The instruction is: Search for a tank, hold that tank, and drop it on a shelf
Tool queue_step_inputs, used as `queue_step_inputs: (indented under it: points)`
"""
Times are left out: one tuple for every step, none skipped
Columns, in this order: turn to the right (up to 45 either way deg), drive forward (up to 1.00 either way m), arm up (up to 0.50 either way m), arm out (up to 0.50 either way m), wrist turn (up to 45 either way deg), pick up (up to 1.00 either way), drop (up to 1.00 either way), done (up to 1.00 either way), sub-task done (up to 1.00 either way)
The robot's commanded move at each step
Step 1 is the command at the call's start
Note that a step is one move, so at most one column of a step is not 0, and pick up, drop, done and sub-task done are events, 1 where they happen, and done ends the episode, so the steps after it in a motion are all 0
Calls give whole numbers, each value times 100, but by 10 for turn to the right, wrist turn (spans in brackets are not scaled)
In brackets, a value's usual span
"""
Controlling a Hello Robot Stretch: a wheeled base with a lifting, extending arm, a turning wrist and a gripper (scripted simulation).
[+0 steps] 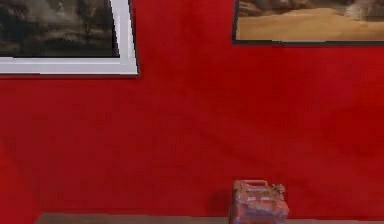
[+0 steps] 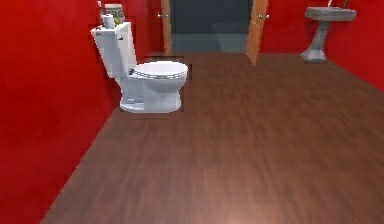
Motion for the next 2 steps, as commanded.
queue_step_inputs:
  points:
    - [0, 50, 0, 0, 0, 0, 0, 0, 0]
    - [-390, 0, 0, 0, 0, 0, 0, 0, 0]
